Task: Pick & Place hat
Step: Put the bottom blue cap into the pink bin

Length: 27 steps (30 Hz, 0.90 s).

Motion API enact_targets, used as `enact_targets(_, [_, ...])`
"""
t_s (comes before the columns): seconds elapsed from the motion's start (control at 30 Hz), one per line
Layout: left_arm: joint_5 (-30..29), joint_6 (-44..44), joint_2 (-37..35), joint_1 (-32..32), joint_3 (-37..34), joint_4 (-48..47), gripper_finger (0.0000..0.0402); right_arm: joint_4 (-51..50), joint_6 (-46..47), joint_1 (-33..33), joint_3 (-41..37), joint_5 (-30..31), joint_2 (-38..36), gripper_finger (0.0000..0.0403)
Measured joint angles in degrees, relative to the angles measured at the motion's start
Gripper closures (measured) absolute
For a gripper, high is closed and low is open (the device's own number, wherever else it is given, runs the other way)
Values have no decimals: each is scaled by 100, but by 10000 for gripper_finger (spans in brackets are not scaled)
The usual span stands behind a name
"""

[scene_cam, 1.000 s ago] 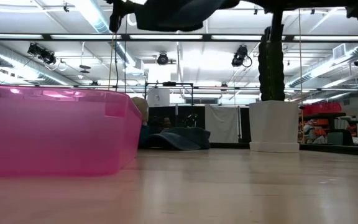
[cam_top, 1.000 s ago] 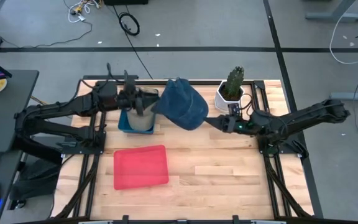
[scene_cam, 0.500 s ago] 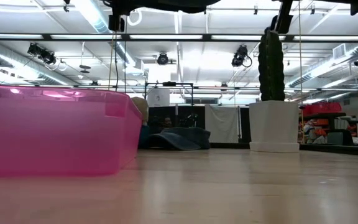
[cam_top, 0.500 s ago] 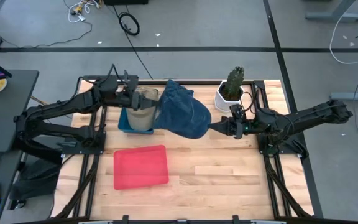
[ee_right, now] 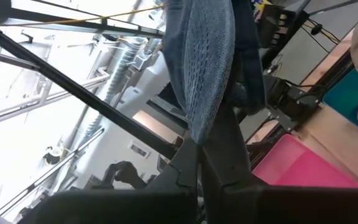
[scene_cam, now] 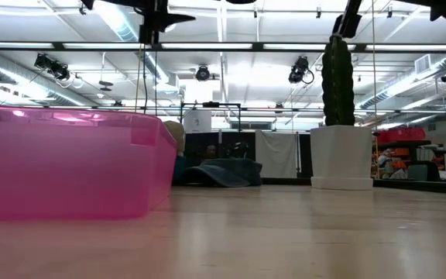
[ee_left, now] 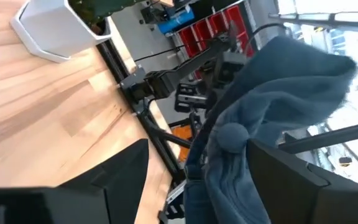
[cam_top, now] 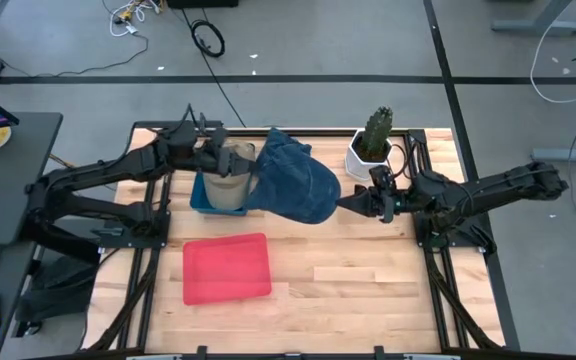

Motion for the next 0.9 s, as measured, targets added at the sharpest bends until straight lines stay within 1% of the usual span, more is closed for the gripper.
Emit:
enact_targets(0.07, [16, 101, 185, 0, 0, 177, 125, -4, 33, -42, 0, -58, 0, 403])
enact_targets(0.13, [129, 145, 329, 0, -1, 586, 125, -2, 46, -66, 0, -67, 0, 403])
enact_targets(0.27, [595, 155, 501, 0, 0, 1627, 125, -9, 46, -73, 0, -66, 0, 403])
enact_targets(0.37, [994, 161, 534, 0, 0, 2013, 125, -24, 48, -73, 0, -65, 0, 403])
enact_targets(0.5, [1537, 67, 525, 0, 1, 2246, 125, -37, 44, -79, 0, -8, 0, 403])
enact_targets(0.57, [1702, -22, 517, -2, 2, 2332, 125, -43, 44, -113, 0, -8, 0, 403])
enact_targets(0.7, [1735, -29, 516, -95, 2, 2339, 133, -72, 44, -230, 0, -7, 0, 403])
enact_targets(0.9, [1720, 80, 516, -290, 2, 2369, 162, -68, 68, -356, 0, -44, 0, 403])
